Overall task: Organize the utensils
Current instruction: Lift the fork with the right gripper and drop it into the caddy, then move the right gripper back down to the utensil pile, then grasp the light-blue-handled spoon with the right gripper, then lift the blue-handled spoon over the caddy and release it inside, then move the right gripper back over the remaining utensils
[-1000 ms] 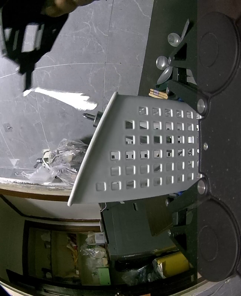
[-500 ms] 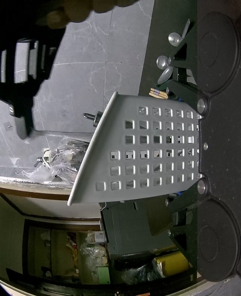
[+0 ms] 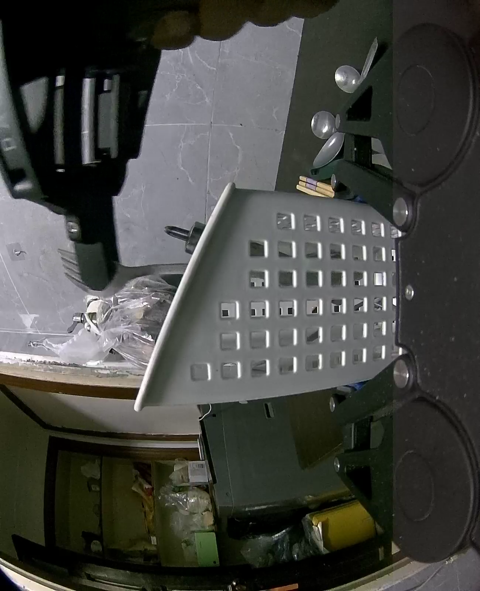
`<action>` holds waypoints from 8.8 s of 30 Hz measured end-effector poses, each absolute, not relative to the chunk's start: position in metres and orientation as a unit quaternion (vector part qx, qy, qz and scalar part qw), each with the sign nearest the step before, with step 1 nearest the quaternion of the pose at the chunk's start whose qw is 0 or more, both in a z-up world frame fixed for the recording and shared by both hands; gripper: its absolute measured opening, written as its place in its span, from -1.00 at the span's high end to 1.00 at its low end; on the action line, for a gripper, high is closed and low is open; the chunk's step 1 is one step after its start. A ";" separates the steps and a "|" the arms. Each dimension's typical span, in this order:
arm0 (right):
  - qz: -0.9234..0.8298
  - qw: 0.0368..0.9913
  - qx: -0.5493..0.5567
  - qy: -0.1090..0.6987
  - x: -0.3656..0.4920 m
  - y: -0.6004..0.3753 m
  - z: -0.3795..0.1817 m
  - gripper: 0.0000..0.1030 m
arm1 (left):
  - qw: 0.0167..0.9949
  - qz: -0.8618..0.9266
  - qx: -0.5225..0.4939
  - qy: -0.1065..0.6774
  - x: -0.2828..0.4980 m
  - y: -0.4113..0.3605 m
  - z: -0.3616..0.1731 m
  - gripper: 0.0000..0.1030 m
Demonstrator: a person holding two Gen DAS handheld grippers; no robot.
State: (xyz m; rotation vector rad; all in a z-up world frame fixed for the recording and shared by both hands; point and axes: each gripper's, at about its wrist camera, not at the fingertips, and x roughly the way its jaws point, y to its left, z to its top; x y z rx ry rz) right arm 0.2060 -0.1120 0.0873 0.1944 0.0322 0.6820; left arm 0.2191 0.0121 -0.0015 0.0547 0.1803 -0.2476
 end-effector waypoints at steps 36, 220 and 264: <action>0.349 0.937 0.016 0.004 0.178 -0.121 0.075 -0.20 | 0.988 -0.122 0.028 0.091 0.216 0.015 0.002 -0.47; 0.176 0.950 -0.211 -0.150 0.146 -0.115 0.136 0.98 | 0.988 -0.122 0.038 0.092 0.222 0.010 0.003 -0.47; 0.233 0.953 -0.186 -0.050 0.183 -0.088 0.079 -0.19 | 0.987 -0.125 0.035 0.091 0.223 0.009 0.002 -0.47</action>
